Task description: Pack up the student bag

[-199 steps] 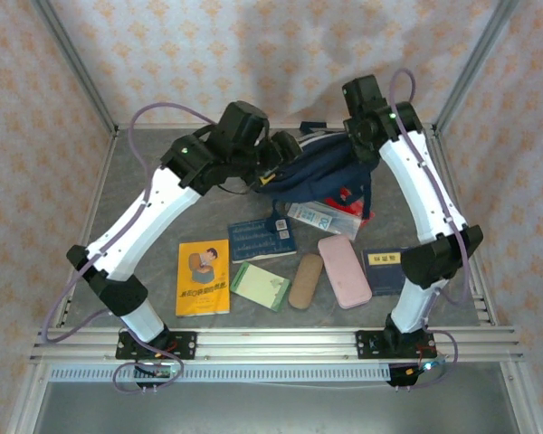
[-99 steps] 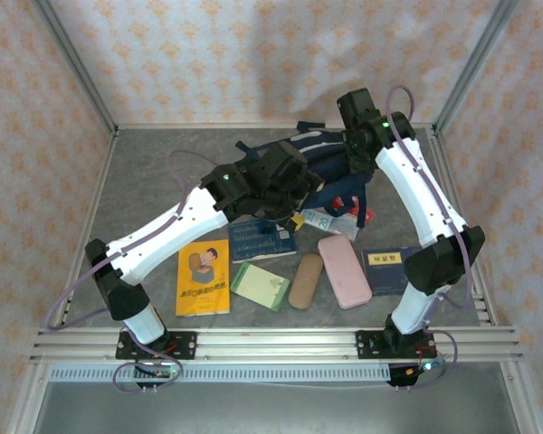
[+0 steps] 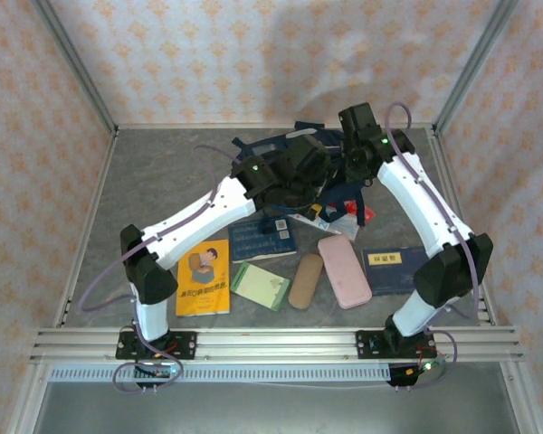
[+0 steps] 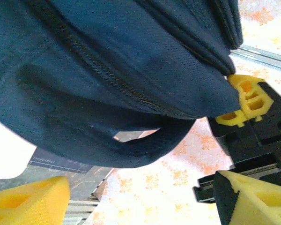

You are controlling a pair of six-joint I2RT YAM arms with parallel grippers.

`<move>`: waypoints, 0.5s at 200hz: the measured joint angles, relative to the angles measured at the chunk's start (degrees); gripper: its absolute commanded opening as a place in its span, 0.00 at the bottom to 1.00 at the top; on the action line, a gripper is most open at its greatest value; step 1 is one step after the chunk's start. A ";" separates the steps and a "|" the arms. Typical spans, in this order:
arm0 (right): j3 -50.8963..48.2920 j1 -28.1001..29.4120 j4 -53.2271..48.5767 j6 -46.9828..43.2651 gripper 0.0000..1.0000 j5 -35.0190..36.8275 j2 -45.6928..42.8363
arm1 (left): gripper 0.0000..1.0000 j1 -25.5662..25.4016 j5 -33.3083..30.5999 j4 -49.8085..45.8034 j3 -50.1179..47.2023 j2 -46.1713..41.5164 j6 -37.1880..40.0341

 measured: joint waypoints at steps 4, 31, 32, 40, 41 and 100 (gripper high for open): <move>-0.74 0.00 0.76 0.11 0.00 -0.04 -0.46 | 0.80 0.02 -0.02 -0.04 0.07 0.20 0.00; -4.17 0.00 4.11 0.35 0.00 -0.63 -2.56 | 0.80 0.11 -0.09 -1.79 0.35 1.27 0.22; -4.22 0.00 4.15 0.35 0.00 -0.63 -2.58 | 0.80 0.11 -0.09 -1.84 0.37 1.29 0.26; -4.94 -0.07 4.94 0.35 0.00 -0.70 -2.97 | 0.80 0.11 -0.02 -2.49 0.37 1.55 0.50; -4.98 -0.09 4.96 0.35 0.00 -0.70 -2.99 | 0.80 0.11 -0.02 -2.56 0.37 1.57 0.55; -8.37 -0.37 8.83 1.68 0.00 -1.64 -4.94 | 0.85 -0.44 -0.09 -5.46 -2.40 0.20 0.81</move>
